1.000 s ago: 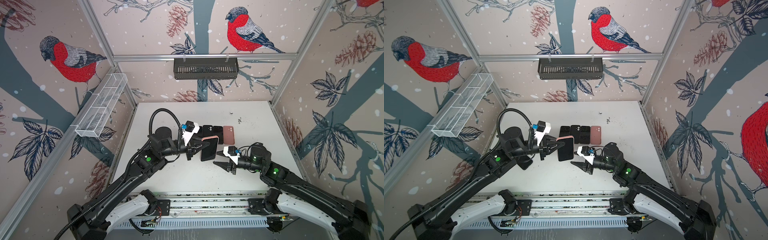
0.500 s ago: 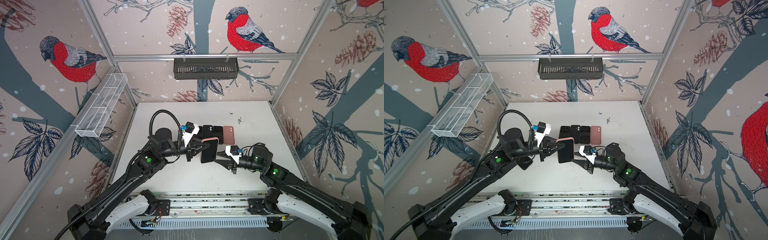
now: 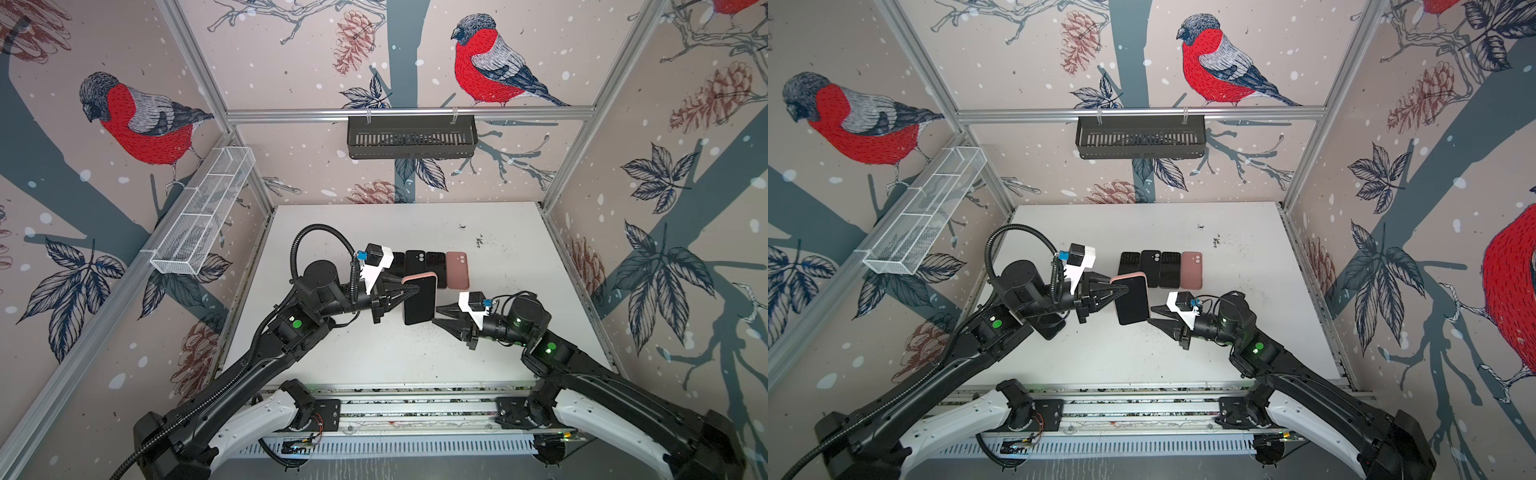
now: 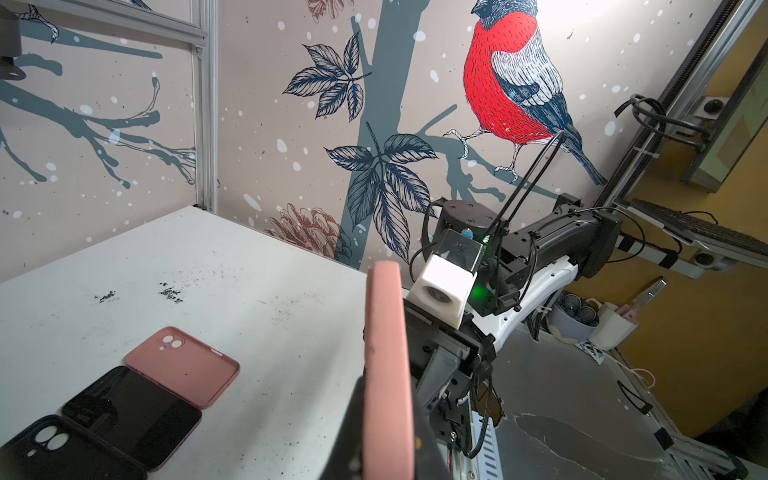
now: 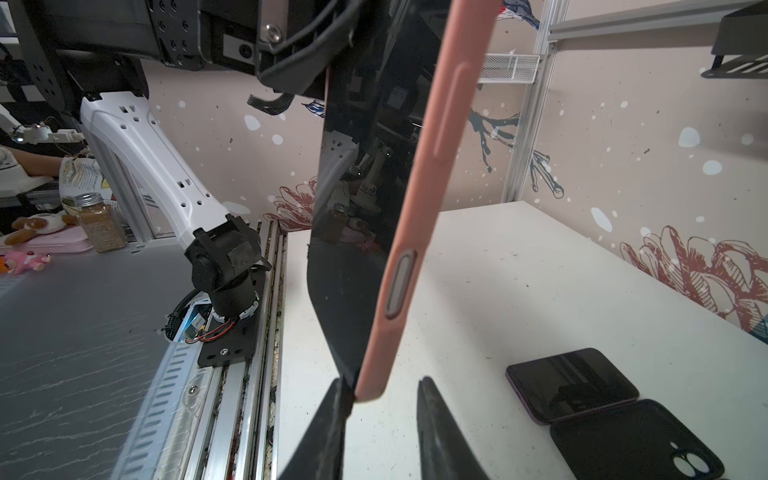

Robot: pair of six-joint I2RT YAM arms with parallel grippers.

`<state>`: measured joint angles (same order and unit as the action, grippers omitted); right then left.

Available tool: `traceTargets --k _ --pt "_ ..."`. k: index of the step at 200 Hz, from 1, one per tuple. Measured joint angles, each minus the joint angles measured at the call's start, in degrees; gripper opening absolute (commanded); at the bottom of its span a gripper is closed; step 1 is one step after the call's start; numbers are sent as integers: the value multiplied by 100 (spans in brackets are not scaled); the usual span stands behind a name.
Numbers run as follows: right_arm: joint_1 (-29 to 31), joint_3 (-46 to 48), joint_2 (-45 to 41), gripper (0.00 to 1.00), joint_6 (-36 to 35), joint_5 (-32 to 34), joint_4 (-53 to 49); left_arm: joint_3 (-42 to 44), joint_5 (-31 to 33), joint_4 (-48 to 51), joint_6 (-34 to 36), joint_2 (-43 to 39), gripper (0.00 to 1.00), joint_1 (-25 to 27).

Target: Take the phone out of the phone case

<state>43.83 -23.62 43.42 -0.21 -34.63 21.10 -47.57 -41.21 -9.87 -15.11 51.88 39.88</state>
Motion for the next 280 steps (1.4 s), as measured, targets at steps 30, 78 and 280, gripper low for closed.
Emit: traceTargets --k 30,78,280 --pt "-50 76 0 27 151 -105 258 85 -63 -269 -146 20 0 -2" --pt "-164 234 129 20 345 -260 745 323 -52 -752 -391 -26 0 -9" --pt "-1064 942 94 15 2199 -841 3838 1799 949 -5668 -4253 662 0 61"
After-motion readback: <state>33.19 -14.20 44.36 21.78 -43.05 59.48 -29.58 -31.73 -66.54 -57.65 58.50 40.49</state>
